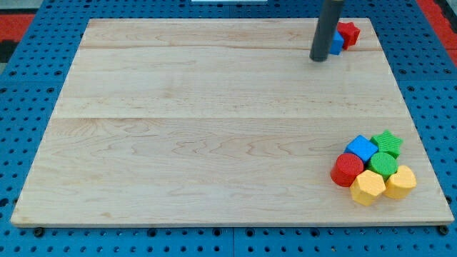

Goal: Push the red star to the green star

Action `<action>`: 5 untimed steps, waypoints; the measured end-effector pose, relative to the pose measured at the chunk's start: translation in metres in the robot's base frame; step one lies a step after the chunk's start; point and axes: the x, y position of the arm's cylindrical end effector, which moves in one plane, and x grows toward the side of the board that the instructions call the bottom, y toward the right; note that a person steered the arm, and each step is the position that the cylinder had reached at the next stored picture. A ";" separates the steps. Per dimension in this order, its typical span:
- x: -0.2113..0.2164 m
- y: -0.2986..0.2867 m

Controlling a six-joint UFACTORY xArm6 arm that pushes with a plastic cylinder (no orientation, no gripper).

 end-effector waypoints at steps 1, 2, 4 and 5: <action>-0.055 -0.004; -0.089 -0.004; -0.089 0.044; -0.087 0.058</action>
